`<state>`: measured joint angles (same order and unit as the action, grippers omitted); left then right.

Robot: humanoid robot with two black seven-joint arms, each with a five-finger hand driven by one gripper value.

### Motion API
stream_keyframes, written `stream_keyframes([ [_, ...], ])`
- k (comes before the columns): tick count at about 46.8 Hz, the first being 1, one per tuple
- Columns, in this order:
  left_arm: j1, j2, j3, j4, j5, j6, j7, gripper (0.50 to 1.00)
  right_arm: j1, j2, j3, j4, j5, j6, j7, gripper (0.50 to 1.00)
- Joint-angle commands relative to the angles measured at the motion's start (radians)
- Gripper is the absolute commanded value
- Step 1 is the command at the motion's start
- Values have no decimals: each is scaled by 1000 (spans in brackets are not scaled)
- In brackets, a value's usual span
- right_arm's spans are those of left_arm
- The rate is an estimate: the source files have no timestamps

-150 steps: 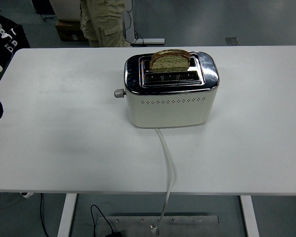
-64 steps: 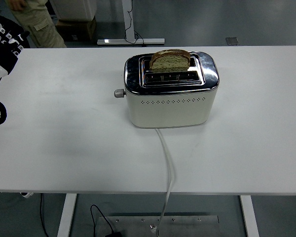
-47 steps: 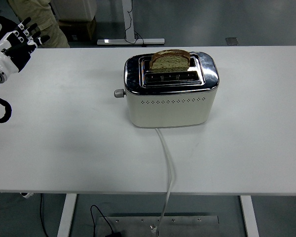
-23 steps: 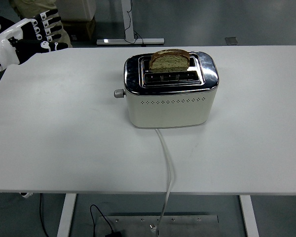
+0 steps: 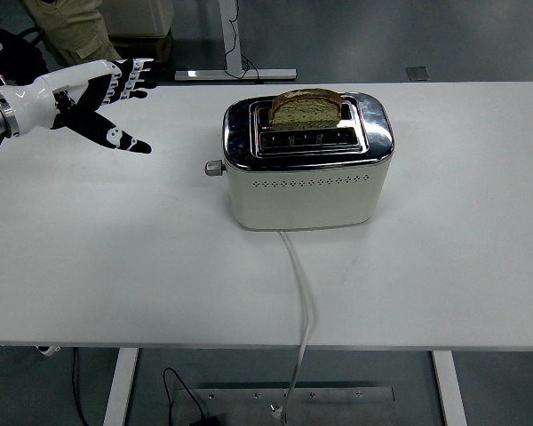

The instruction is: Press down toaster

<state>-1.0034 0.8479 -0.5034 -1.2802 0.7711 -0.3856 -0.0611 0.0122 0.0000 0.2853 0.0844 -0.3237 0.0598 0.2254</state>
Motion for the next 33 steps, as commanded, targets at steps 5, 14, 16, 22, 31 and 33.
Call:
stream_keyframes([
  [5,-3,16,2,-27,115,-105,9,1000,0,0,0,0,0,0,0,998],
  [14,-15,28,3,-53,149,-151,12,1000,0,0,0,0,0,0,0,998],
  [16,-18,31,3,-53,163,-162,20,1000,0,0,0,0,0,0,0,998],
  [22,-20,37,5,-53,218,-191,24,1000,0,0,0,0,0,0,0,998],
  [31,-20,34,6,-53,307,-225,29,1000,0,0,0,0,0,0,0,998],
  [33,-21,34,5,-51,315,-225,29,1000,0,0,0,0,0,0,0,998],
])
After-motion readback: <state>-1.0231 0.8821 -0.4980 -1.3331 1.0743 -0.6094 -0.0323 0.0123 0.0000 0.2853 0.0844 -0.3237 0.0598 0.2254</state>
